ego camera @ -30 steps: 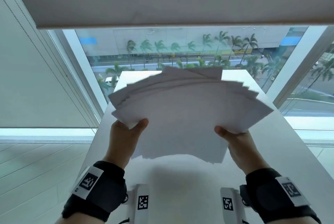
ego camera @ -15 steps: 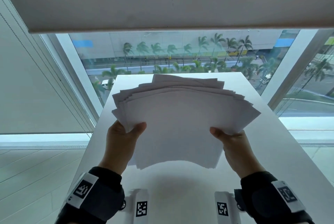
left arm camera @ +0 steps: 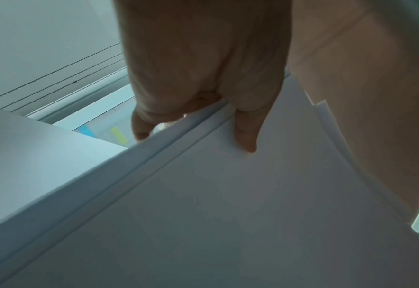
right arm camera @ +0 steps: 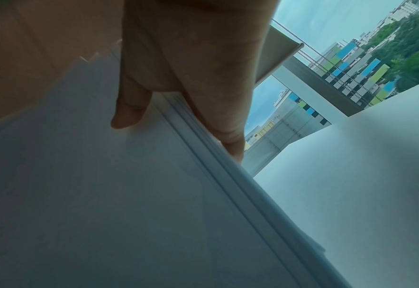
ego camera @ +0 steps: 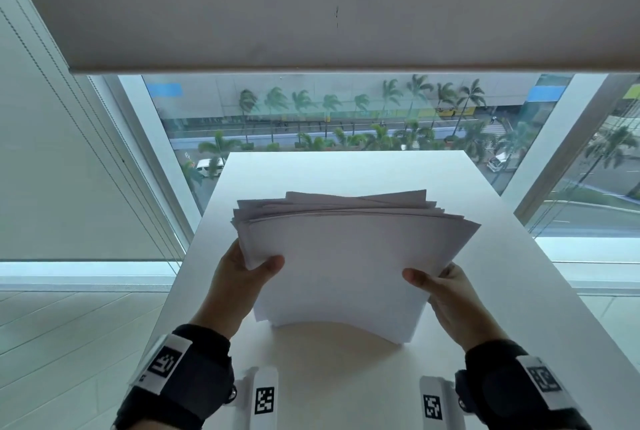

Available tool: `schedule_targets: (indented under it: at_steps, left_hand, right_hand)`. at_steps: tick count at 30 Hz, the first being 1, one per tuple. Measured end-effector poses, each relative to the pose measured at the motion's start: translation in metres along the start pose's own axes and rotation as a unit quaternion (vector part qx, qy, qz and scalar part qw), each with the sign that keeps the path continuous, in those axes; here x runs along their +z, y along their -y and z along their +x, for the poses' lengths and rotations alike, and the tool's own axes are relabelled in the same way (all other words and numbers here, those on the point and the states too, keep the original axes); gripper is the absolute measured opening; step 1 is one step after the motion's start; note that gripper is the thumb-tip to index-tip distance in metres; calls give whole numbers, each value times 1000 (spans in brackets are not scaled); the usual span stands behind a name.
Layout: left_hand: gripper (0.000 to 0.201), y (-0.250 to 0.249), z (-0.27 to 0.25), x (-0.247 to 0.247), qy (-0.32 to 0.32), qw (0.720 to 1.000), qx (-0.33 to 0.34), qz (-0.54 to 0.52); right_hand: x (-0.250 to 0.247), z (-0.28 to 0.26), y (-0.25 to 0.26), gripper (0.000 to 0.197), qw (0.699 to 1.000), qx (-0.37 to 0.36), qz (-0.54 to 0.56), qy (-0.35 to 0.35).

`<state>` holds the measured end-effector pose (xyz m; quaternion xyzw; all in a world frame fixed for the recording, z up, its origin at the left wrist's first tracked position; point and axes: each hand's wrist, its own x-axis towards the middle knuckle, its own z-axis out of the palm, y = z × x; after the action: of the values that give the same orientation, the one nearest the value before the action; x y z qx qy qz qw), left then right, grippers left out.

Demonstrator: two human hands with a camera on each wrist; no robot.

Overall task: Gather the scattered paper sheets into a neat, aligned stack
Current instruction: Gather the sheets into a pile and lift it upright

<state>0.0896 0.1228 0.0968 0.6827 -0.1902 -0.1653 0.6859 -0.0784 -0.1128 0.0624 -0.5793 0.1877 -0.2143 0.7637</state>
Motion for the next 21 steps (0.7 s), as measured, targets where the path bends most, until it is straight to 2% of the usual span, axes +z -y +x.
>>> schedule_targets:
  at_steps: [5, 9, 16, 19, 21]
  left_hand:
    - [38, 2, 2, 6, 26, 1000, -12, -2]
    - [33, 2, 1, 15, 29, 1000, -5, 9]
    - [34, 3, 2, 14, 18, 1000, -6, -18]
    - [37, 5, 1, 12, 24, 999, -8, -19]
    - [41, 6, 1, 12, 28, 999, -14, -17]
  right_hand:
    - [8, 2, -3, 70, 1000, -1, -8, 5]
    - [13, 3, -5, 44, 1000, -5, -1, -12]
    - [14, 0, -3, 60, 999, -24, -3, -39]
    - [12, -1, -1, 39, 998, -33, 18, -45]
    - [14, -3, -1, 38, 998, -32, 13, -43]
